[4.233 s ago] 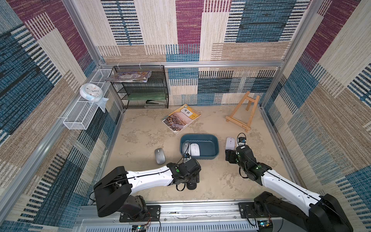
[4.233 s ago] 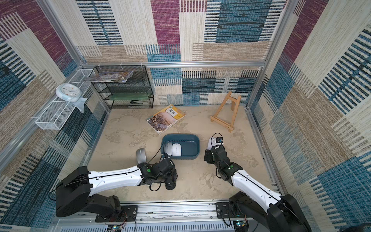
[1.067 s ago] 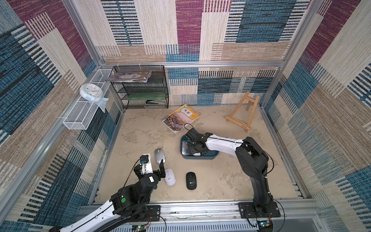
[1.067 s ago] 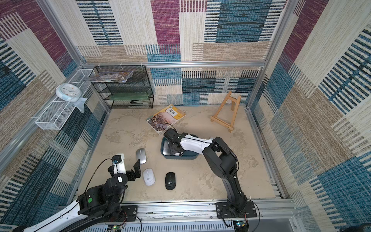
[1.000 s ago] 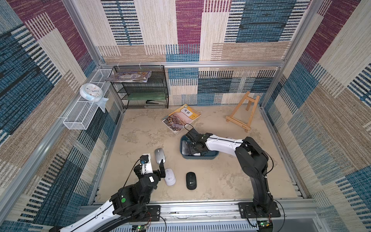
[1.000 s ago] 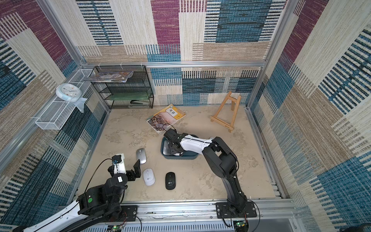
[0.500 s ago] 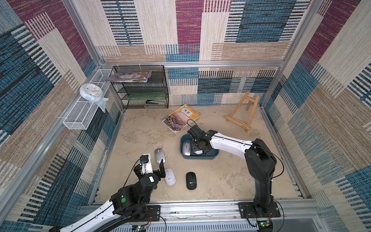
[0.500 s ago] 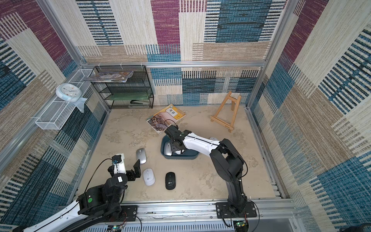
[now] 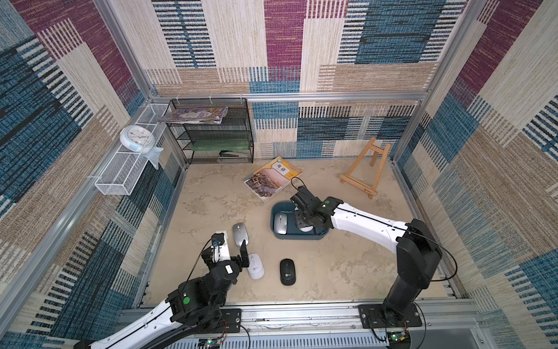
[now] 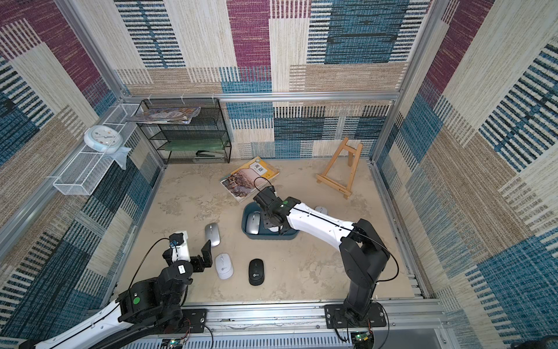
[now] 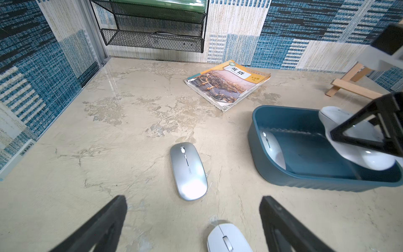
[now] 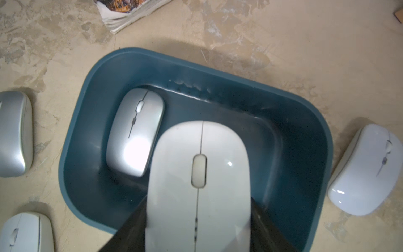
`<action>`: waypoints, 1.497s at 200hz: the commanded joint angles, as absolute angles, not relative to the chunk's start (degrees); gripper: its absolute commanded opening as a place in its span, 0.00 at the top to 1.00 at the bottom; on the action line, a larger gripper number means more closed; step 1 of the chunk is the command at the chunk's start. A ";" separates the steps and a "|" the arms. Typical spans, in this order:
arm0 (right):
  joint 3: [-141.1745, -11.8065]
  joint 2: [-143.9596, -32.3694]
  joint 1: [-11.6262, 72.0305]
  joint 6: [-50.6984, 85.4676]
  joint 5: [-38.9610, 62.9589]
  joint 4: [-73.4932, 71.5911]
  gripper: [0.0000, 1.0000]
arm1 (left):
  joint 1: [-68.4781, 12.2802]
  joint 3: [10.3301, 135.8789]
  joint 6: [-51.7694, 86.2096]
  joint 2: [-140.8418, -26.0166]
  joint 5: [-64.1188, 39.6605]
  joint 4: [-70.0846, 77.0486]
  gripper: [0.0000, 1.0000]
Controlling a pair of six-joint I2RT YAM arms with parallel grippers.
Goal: Take out the mouse from the storage box
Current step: Pick up the mouse from the storage box, then place the mouse at the center of the board.
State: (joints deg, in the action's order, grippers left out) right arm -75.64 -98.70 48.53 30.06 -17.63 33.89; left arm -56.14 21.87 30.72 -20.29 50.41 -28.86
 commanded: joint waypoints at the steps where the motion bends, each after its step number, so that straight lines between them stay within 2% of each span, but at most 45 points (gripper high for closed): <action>1: -71.84 -94.89 49.83 31.49 -18.56 33.55 0.56 | -56.13 21.98 30.37 -20.79 50.68 -27.86 0.01; 64: -55.85 -80.26 54.42 38.34 -15.86 30.28 0.58 | -56.11 22.32 30.62 -23.26 50.88 -27.21 0.01; 114: -46.25 -73.84 57.45 43.19 -13.58 27.32 0.58 | -56.13 22.98 30.94 -26.15 51.42 -26.89 0.01; 154: -43.46 -73.97 57.80 43.37 -16.08 27.98 0.58 | -56.13 23.20 31.18 -27.31 51.76 -26.68 0.01; 224: -39.10 -75.71 57.83 44.73 -14.02 23.21 0.58 | -56.09 23.82 31.26 -29.95 51.76 -26.37 0.01; 299: -38.79 -79.72 57.83 44.74 -14.44 21.33 0.54 | -56.12 23.91 31.26 -30.36 51.86 -26.19 0.01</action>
State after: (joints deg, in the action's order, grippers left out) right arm -38.87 -79.44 57.78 44.23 -13.65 22.81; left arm -56.16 23.62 31.03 -30.33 50.78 -27.92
